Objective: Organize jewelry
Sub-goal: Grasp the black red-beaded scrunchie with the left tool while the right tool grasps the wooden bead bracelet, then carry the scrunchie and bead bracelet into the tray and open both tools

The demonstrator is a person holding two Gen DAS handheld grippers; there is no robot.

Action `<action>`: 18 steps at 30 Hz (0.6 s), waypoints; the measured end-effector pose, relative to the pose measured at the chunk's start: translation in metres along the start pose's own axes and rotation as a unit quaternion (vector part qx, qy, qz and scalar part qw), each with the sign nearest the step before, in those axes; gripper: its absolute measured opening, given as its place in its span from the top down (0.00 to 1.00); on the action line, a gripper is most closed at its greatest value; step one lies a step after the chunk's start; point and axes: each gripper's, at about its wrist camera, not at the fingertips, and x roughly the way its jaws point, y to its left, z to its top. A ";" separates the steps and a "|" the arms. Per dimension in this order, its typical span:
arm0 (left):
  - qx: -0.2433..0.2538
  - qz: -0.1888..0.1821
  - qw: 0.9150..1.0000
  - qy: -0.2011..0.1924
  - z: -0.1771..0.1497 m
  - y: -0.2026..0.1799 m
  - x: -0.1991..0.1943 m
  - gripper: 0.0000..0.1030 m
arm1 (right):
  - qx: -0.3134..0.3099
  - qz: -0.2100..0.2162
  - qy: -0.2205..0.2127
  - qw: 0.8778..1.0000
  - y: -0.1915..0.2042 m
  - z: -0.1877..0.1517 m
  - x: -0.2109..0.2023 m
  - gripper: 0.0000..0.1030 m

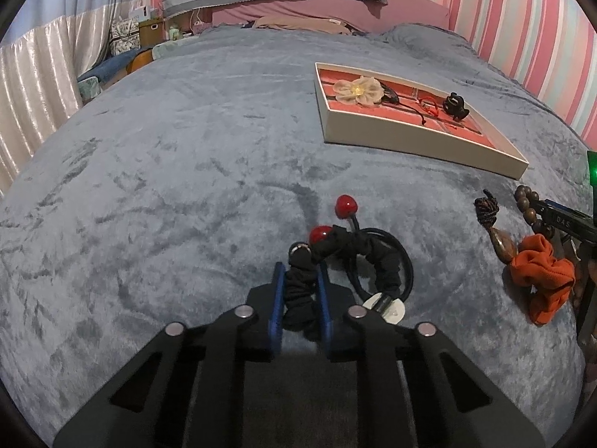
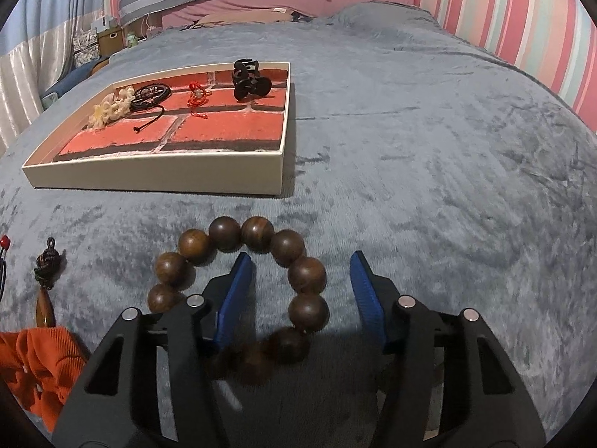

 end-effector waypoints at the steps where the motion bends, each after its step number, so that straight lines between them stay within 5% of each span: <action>1: 0.001 -0.002 1.000 -0.002 0.001 -0.001 0.000 0.85 | 0.000 0.002 0.001 1.000 0.000 0.001 0.001 0.50; 6: 0.005 0.002 1.000 -0.012 0.002 -0.003 -0.002 0.88 | -0.001 0.014 0.000 1.000 0.000 0.002 0.002 0.72; 18: 0.010 0.009 0.998 -0.064 0.018 -0.009 -0.025 0.89 | 0.003 0.037 -0.058 0.998 -0.001 0.007 -0.027 0.80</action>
